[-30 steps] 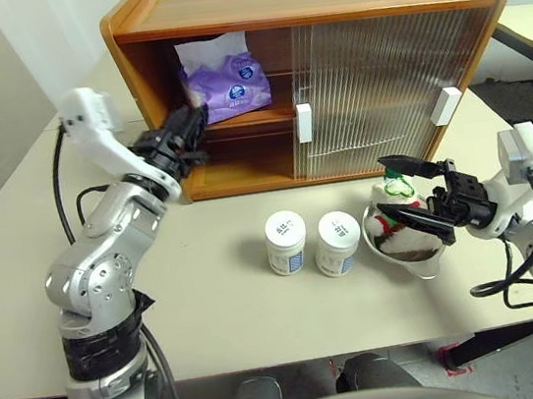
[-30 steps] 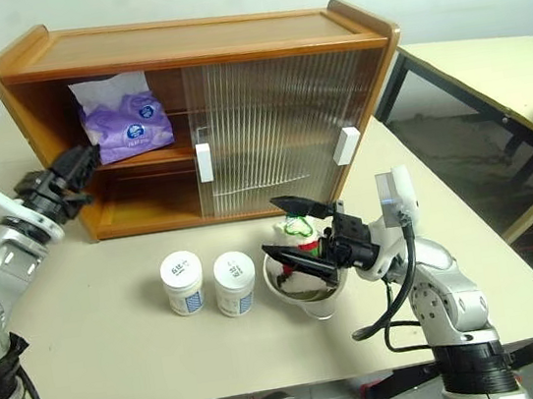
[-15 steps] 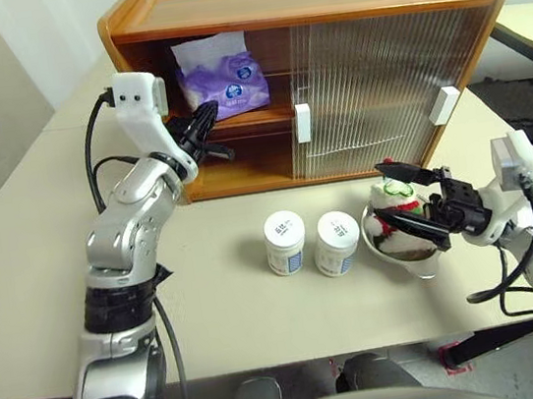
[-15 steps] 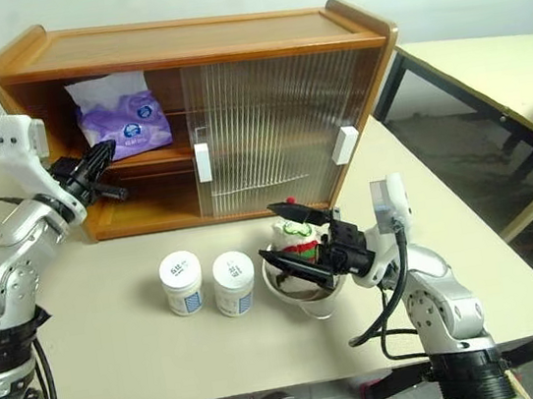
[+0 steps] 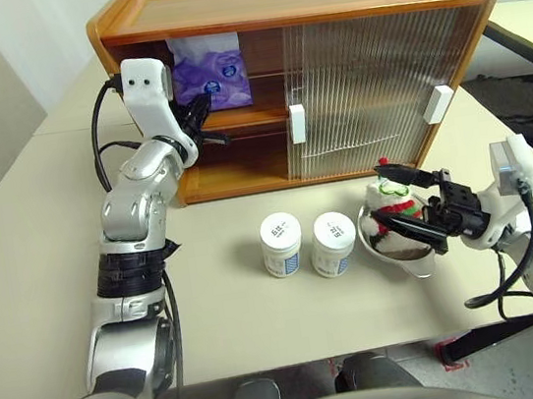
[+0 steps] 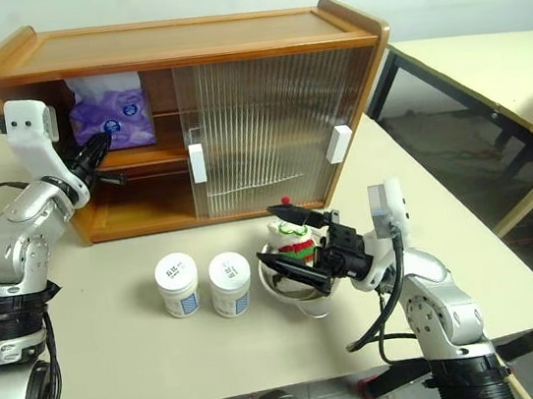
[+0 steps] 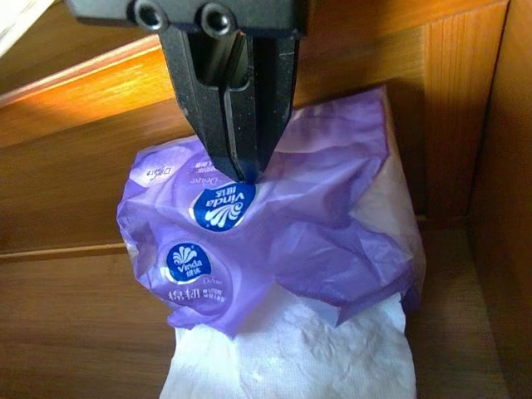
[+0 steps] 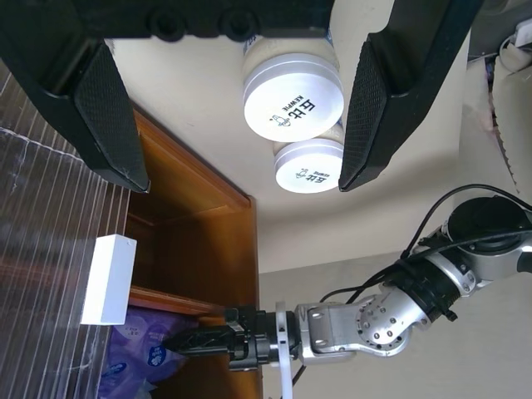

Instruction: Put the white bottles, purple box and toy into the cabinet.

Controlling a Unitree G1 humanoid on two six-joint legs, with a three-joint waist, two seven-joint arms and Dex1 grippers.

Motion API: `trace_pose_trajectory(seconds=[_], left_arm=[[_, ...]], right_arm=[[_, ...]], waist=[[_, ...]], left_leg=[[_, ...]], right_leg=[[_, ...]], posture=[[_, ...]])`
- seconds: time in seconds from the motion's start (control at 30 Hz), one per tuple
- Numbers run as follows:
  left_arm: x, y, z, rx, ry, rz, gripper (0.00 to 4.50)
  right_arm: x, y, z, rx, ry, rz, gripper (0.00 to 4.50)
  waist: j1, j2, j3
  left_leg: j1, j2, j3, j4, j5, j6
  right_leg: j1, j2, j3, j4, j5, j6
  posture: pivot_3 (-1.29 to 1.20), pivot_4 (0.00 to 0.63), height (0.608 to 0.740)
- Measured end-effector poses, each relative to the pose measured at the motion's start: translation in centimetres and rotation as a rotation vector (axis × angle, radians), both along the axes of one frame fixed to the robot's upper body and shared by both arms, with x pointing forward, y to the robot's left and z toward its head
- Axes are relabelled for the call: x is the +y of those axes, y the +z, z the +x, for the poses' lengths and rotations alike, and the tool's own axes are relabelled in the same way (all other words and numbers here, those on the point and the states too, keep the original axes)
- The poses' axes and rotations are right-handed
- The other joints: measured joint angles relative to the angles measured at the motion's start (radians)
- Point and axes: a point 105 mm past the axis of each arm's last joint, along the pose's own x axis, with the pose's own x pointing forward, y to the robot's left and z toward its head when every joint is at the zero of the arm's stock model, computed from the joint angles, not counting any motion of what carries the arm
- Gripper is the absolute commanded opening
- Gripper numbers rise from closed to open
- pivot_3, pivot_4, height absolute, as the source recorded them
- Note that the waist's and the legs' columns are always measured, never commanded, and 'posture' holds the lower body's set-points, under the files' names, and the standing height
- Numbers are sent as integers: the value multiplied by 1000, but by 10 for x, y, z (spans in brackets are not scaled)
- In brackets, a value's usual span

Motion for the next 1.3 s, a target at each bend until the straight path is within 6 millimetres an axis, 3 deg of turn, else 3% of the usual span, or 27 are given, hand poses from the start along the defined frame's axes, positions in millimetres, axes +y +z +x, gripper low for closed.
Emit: trace_pose_trajectory(seconds=[0.1, 0.23, 0.43, 0.57, 0.7, 0.87, 1.17, 1.3], left_arm=[[0, 12, -4, -45, -43, -21, 10], [-2, 20, -27, -74, -184, -63, 890], [26, -31, -80, 120, -339, 62, 2964], [49, -53, -107, 229, -398, 189, 4371], [51, -72, -127, 272, -507, 266, 4482], [42, -113, -148, 365, -671, 333, 4482], [25, -157, -162, 406, -828, 338, 4482], [15, -165, -161, 396, -889, 294, 4482]], right_arm=[[0, 0, 0, -1, 0, 0, 4500], [-1, 2, 1, -7, 2, -4, 4500], [-4, 3, 2, -12, 7, -19, 4500], [-5, 3, 3, -8, 16, -24, 4500], [-4, 4, 4, -10, 29, -24, 4500], [-3, 6, 5, -16, 45, -29, 4500], [-5, 5, 5, -7, 51, -45, 4500], [-6, 5, 5, -7, 51, -49, 4500]], waist=[[-1, 0, 0], [-5, 1, -1], [-9, 3, -2], [2, 4, -2], [12, 7, -4], [12, 12, -7], [9, 22, -13], [8, 23, -14]], left_leg=[[0, 0, 0, 0, 0, 0], [0, 0, 0, -1, 0, 0], [1, 1, 0, -7, 0, -1], [0, 1, -1, -7, -1, -1], [1, 2, -1, -7, -2, 0], [-1, 6, -1, -7, -3, -1], [-7, 7, 1, -7, -3, -2], [-9, 7, 1, -6, -2, -2]], right_leg=[[0, 0, 0, 0, 0, 0], [0, 0, 0, 0, -1, 1], [-4, 0, 0, 2, -4, -4], [-6, 0, 0, 3, -7, -10], [-12, -1, -1, 3, -7, -13], [-16, -1, -4, 4, -4, -18], [-18, -1, -4, 6, -3, -20], [-19, -1, -4, 6, -3, -19]], posture=[[-129, 0, 740], [-118, 0, 740], [-92, 0, 740], [-77, 0, 740], [-75, 0, 740], [-78, 0, 740], [-104, 0, 740], [-111, 0, 740]])
